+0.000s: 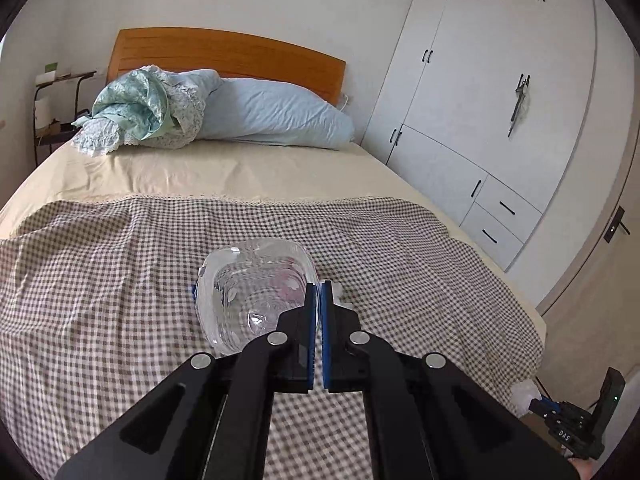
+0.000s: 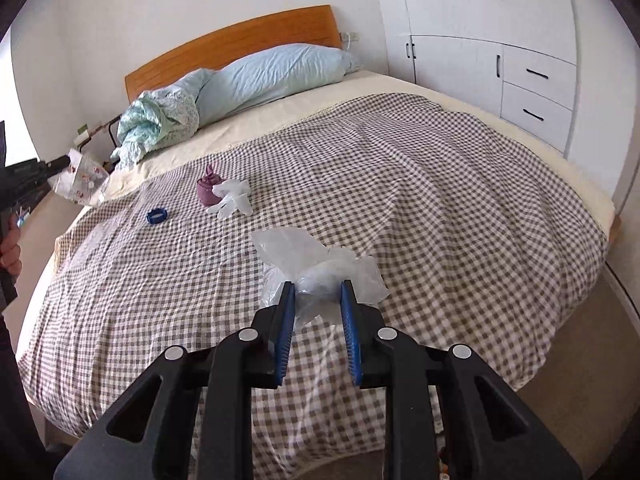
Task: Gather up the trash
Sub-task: 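Grasp the clear plastic bottle with the left tool while the right grasps the plastic glove, then carry the bottle and glove to the bin and open both tools over it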
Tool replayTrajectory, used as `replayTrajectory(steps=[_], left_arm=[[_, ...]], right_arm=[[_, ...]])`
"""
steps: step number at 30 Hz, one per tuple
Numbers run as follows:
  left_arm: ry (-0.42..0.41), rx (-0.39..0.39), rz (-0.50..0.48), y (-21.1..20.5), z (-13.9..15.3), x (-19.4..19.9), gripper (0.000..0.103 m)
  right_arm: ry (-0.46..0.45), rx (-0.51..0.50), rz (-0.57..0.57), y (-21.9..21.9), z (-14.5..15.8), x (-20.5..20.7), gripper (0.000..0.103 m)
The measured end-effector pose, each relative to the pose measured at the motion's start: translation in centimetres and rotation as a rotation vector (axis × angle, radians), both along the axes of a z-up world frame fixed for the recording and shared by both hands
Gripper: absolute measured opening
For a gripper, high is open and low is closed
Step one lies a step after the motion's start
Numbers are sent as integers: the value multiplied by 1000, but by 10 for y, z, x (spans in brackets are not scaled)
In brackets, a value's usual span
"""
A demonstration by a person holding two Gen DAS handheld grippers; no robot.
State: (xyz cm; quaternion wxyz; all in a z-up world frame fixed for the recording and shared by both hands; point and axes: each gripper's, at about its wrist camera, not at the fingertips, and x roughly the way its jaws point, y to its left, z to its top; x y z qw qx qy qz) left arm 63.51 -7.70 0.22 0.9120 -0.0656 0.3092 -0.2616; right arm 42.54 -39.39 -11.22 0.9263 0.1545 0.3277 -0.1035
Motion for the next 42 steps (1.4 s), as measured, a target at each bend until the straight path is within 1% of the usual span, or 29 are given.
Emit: replayTrajectory(steps=[1, 3, 4, 6, 9, 11, 14, 16, 18, 22, 25, 27, 29, 31, 32, 35, 37, 39, 40, 41, 42], left_arm=[[12, -15, -19, -6, 0, -18, 0], [61, -41, -68, -22, -6, -51, 0], [78, -22, -73, -33, -11, -67, 0], [81, 16, -103, -61, -19, -100, 0], [135, 0, -206, -104, -27, -141, 0], [147, 24, -268, -139, -31, -168, 0], [163, 76, -385, -193, -44, -207, 0], [204, 105, -465, -229, -60, -228, 0], [250, 127, -521, -256, -78, -243, 0], [325, 179, -585, -293, -117, -267, 0], [385, 222, -600, -310, -147, -276, 0], [415, 251, -603, -318, -166, -282, 0], [442, 274, -617, -327, -181, -286, 0], [478, 303, -642, -337, -197, -293, 0], [490, 318, -645, -341, -205, -296, 0], [519, 367, -656, -354, -225, -302, 0], [543, 383, -661, -362, -240, -306, 0], [565, 396, -659, -370, -254, -307, 0], [579, 403, -652, -374, -262, -306, 0], [597, 413, -651, -378, -270, -305, 0], [613, 424, -651, -381, -276, -304, 0]], right_arm=[[-11, 25, -12, -11, 3, -15, 23], [-17, 42, -29, -29, 5, -41, 23], [-12, 37, -34, -37, 4, -53, 23], [3, 30, -49, -53, -1, -78, 23], [49, 29, -65, -76, -18, -114, 23], [91, 44, -73, -90, -36, -140, 23], [180, 83, -92, -106, -75, -176, 23], [236, 157, -117, -118, -110, -201, 23], [297, 263, -135, -125, -151, -225, 23], [409, 428, -201, -128, -233, -269, 23], [483, 509, -232, -125, -287, -284, 23], [541, 505, -234, -123, -320, -282, 23], [641, 472, -229, -121, -357, -275, 23], [743, 479, -235, -122, -389, -272, 24], [771, 485, -244, -121, -400, -271, 25], [794, 472, -241, -119, -415, -265, 25], [805, 472, -243, -117, -424, -260, 25], [811, 454, -244, -114, -427, -256, 31], [818, 446, -237, -112, -426, -256, 41], [822, 436, -233, -112, -422, -256, 57], [804, 433, -229, -113, -414, -257, 68]])
